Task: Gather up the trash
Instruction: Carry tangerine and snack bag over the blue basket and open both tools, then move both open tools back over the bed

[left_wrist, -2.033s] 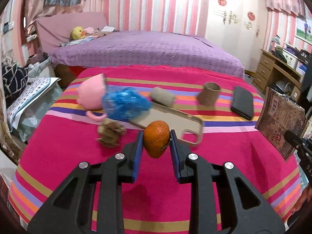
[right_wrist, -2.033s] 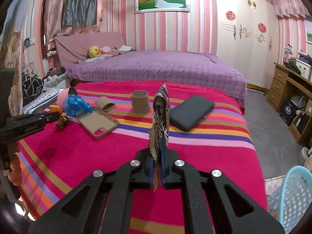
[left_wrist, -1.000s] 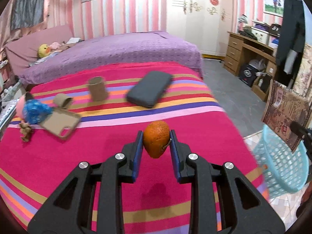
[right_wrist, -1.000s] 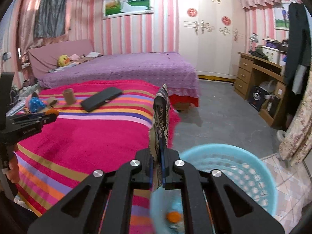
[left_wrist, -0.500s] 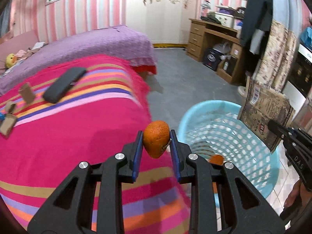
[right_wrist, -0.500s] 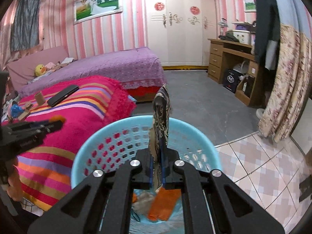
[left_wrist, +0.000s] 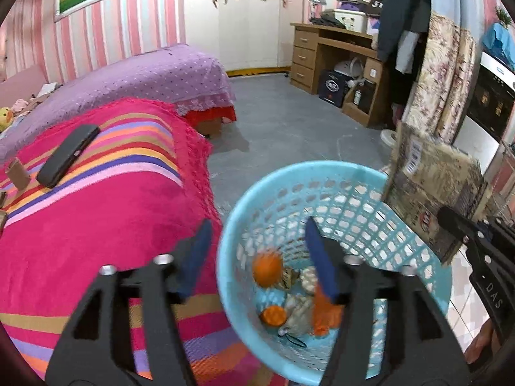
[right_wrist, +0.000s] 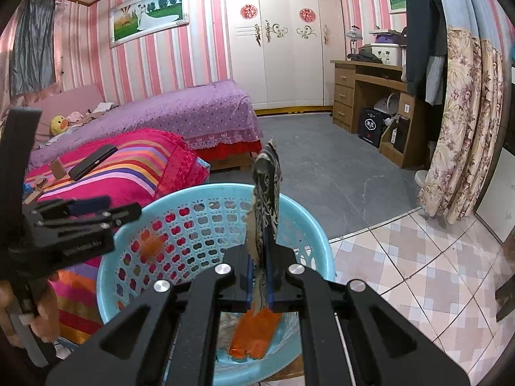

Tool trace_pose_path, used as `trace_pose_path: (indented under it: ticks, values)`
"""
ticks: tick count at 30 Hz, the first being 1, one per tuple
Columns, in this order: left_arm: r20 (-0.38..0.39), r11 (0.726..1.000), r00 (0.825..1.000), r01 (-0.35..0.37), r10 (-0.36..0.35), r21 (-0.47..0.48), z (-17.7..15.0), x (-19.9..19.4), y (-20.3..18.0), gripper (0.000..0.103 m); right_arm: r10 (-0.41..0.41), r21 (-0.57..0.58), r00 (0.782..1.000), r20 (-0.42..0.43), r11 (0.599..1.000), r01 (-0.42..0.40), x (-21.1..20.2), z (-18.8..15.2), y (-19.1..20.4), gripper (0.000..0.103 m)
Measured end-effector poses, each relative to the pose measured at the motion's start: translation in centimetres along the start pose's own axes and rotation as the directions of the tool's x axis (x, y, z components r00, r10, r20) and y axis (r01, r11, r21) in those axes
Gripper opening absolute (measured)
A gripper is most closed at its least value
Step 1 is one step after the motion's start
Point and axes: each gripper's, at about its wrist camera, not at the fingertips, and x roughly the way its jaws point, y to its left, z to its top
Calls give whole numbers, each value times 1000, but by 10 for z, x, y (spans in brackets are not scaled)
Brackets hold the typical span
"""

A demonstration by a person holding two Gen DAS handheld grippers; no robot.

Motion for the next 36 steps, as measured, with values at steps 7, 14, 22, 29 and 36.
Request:
trace_pose_path:
  ticks: [7, 14, 22, 29, 36]
  values:
    - [30, 998, 998, -49, 50, -32, 2, -7, 34, 86, 8, -11, 1000, -5, 1000, -8, 2, -3, 3, 6]
    - [38, 994, 996, -81, 83, -67, -2, -20, 62, 89, -16, -21, 1000, -23, 1000, 16, 17, -5, 15, 10]
    - [45, 988, 989, -134, 138, -81, -10, -39, 98, 93, -95, -5, 994, -53, 995, 95, 27, 1, 30, 76]
    - [45, 976, 985, -159, 167, -149, -16, -60, 146, 95, -140, 84, 990, 33, 987, 137, 5, 19, 47, 97]
    - [75, 962, 971, -210, 226, -175, -13, -94, 201, 97, -115, 78, 989, 89, 991, 108, -4, 36, 99, 98]
